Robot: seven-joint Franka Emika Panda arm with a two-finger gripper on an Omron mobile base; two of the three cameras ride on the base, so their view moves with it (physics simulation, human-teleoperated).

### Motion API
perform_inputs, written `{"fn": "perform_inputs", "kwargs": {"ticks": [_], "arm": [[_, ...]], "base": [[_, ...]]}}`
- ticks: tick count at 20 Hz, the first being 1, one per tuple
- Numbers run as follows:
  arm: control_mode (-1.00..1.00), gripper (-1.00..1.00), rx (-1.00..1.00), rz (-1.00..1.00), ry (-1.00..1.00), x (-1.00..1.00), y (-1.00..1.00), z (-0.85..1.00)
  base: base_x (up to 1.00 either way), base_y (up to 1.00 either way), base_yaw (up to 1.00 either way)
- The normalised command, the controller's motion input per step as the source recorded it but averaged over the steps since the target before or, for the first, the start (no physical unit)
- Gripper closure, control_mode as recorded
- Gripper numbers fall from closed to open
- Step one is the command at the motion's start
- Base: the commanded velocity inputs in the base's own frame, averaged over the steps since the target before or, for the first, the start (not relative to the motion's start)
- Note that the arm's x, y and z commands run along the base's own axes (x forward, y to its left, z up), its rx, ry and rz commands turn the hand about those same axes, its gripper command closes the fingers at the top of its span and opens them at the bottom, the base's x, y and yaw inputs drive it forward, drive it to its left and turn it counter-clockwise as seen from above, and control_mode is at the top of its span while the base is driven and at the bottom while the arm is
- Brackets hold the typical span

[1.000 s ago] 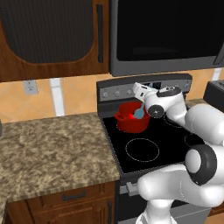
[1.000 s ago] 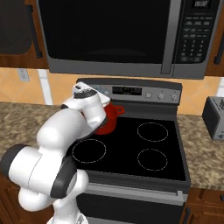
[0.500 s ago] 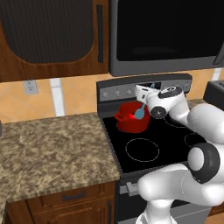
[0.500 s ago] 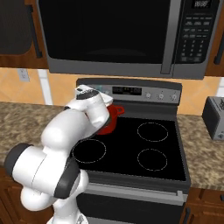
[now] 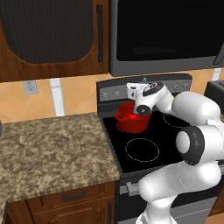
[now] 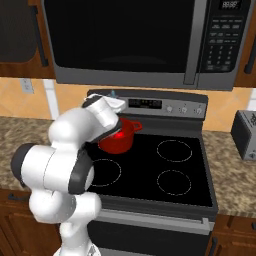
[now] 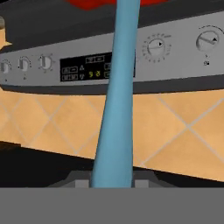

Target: Put the tomato and eggplant in the pot. Retrieve the spatula and lightly stir the vegetables in the pot.

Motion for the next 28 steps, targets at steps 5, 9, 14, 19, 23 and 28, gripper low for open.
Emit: {"fn": "perform_inputs", "kwargs": {"ticks": [5,9,14,19,23,28], "arm": [[-1.0,1.0,-0.2,-0.06,-0.09,0.06,0.0,-0.02],[-1.0,1.0,-0.09,0.0,0.08,0.0,0.0,-0.2],[-1.0,1.0,-0.01,0.0,0.02,0.0,-0.03,-0.28],[-1.0,1.0,0.0,0.0,0.0,0.0,0.0,-0.04],[-1.0,1.0,0.07,0.0,0.0,0.0,0.0,-0.18],[-1.0,1.0,0.29,0.0,-0.01,0.0,0.01,-0.23]], "base": [[0.0,0.0,0.0],[0.0,0.0,0.0],[0.0,0.0,0.0],[0.0,0.0,0.0],[0.0,0.0,0.0],[0.0,0.0,0.0]]}}
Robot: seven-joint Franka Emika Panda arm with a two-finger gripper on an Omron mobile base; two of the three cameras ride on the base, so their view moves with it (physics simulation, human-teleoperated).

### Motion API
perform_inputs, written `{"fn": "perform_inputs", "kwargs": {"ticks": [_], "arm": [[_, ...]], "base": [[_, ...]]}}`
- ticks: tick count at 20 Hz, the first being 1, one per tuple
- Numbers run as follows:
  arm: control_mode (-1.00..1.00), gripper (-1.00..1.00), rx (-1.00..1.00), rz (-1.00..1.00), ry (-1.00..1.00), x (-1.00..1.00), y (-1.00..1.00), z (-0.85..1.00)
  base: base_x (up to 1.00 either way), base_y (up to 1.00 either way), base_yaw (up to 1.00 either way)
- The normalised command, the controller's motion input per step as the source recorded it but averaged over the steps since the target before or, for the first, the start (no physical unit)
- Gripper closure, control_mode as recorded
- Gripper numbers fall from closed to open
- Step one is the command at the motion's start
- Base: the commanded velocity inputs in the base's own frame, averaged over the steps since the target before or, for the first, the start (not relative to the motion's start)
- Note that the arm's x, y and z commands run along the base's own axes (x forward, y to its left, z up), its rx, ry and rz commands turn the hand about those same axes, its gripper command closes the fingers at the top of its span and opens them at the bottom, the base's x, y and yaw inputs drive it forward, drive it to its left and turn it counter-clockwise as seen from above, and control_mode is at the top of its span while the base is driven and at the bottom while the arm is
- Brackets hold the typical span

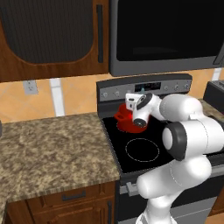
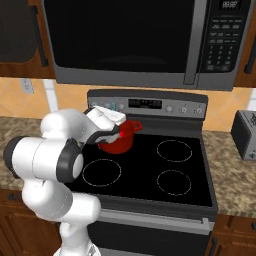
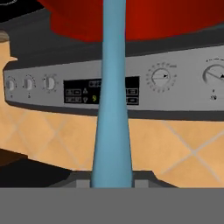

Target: Put the tomato and eggplant in the pot. Retrieve the spatula and lightly stir the vegetables in the pot.

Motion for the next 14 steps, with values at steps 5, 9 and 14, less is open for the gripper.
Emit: {"fn": "perform_inputs", "kwargs": {"ticks": [5,9,14], "arm": [[-1.0,1.0,0.27,0.0,-0.08,0.0,0.0,-0.26],[-1.0,1.0,0.04,0.0,-0.14,0.09,0.0,-0.42],[-1.0,1.0,0.17,0.0,-0.37,0.11,0.0,-0.11]], "base": [[0.0,0.0,0.0],[0.0,0.0,0.0],[0.0,0.0,0.0]]}}
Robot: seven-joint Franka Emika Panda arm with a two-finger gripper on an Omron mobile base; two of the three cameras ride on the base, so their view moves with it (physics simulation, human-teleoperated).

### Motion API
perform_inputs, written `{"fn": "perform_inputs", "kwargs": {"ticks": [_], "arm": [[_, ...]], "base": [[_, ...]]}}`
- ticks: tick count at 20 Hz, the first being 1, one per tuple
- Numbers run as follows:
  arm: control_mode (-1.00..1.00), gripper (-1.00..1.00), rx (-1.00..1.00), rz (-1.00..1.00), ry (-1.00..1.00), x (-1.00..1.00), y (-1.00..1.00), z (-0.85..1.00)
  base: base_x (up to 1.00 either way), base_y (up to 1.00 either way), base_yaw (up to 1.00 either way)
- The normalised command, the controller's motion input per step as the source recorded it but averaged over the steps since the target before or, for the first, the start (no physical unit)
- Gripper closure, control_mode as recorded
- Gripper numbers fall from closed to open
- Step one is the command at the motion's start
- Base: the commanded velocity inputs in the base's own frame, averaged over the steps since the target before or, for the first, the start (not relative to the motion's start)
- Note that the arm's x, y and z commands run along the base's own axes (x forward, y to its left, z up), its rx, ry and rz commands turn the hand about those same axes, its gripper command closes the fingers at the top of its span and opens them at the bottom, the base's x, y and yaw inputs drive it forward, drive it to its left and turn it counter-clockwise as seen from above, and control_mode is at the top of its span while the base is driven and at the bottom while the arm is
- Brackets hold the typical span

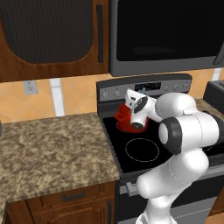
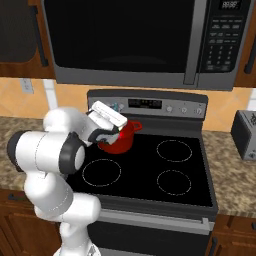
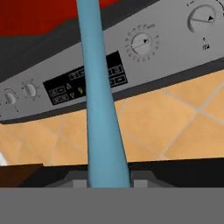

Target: Put the tomato and eggplant in the pot. Retrieve the spatula and lightly stir the vegetables in the pot.

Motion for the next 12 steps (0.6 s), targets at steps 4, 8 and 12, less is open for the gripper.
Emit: {"fn": "perform_inputs", "kwargs": {"ticks": [4,8,12], "arm": [[-1.0,1.0,0.15,0.0,-0.33,0.18,0.0,-0.05],[-1.0,1.0,0.01,0.03,0.18,0.4,0.0,-0.01],[-1.0,1.0,-0.1,0.04,0.38,0.25,0.0,-0.01]], "base": [[0.0,0.0,0.0],[0.0,0.0,0.0],[0.0,0.0,0.0]]}}
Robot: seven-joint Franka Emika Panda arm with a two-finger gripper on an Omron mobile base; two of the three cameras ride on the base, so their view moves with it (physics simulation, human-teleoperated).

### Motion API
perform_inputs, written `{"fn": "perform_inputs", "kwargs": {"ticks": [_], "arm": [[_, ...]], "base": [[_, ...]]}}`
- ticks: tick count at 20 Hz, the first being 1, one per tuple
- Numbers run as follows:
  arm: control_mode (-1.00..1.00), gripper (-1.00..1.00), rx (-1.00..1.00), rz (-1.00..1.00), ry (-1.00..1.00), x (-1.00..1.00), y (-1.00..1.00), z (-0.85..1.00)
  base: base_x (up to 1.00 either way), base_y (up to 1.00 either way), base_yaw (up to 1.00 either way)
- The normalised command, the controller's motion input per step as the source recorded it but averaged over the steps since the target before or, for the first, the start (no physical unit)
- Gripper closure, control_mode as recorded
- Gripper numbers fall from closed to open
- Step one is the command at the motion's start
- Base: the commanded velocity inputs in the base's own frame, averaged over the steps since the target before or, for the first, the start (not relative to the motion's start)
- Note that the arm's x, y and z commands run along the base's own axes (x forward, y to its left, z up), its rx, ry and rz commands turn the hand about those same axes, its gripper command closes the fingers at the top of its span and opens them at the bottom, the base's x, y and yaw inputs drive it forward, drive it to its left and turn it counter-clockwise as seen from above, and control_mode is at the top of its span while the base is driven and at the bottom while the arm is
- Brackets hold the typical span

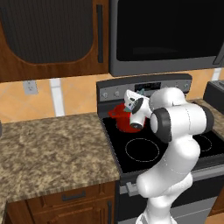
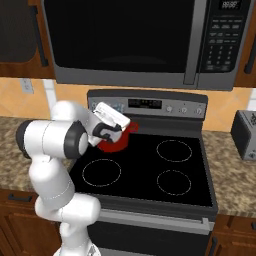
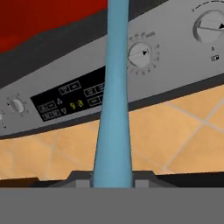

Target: Put the tomato and eggplant in the pot. Retrieve the spatula and lightly stir the vegetables in the pot.

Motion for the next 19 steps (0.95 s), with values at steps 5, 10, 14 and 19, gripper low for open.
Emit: {"fn": "perform_inputs", "kwargs": {"ticks": [5,10,14,19], "arm": [[-1.0,1.0,-0.17,0.0,0.47,0.03,0.0,0.06],[-1.0,1.0,-0.24,0.01,0.43,0.0,0.0,0.01],[-1.0,1.0,-0.3,0.0,0.27,0.0,0.0,-0.23],[-1.0,1.0,-0.2,0.0,-0.04,-0.01,0.05,-0.08]], "base": [[0.0,0.0,0.0],[0.0,0.0,0.0],[0.0,0.0,0.0],[0.0,0.0,0.0]]}}
